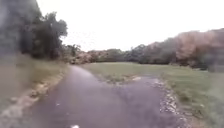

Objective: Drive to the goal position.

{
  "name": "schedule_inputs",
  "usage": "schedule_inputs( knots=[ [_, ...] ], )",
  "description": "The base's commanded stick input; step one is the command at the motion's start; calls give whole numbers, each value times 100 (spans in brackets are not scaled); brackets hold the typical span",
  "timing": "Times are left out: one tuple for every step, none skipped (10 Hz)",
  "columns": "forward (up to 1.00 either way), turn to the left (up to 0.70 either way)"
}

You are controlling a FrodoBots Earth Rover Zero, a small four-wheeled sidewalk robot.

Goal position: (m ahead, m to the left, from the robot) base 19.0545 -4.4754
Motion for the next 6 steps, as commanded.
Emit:
schedule_inputs(
  knots=[
    [98,-36],
    [98,-36],
    [98,-36],
    [98,-36],
    [98,-36],
    [98,-37]
  ],
)
